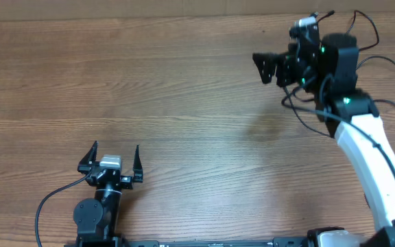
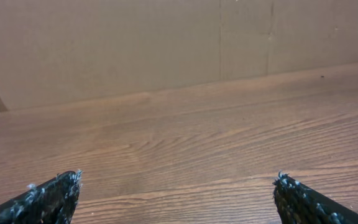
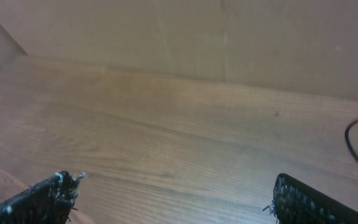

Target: Untangle cables

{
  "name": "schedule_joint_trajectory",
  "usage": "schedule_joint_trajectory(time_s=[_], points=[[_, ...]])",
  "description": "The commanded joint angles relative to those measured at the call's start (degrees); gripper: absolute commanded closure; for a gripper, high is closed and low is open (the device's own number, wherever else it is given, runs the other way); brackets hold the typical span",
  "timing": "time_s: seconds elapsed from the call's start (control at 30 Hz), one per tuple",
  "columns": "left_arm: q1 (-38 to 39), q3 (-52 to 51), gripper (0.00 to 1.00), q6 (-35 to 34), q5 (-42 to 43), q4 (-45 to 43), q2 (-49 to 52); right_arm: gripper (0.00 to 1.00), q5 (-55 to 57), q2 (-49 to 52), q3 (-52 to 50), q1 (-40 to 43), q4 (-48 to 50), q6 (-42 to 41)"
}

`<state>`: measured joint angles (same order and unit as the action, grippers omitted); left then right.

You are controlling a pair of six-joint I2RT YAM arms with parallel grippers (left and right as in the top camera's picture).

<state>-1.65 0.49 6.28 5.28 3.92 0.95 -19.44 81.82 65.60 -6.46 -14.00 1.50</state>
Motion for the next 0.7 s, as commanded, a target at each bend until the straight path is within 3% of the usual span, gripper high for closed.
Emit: schedule_joint_trajectory(time_s=[0.0, 0.67], points=[[-0.3, -0.2, 0.00, -0.7, -0.8, 0.2, -0.7, 0.00, 0.5, -5.4, -6.9, 0.1, 6.1, 0.2], [-0.3, -0.2, 0.00, -0.7, -0.8, 0.2, -0.7, 0.00, 1.5, -32.7, -44.2, 0.1, 42.7, 0.1]])
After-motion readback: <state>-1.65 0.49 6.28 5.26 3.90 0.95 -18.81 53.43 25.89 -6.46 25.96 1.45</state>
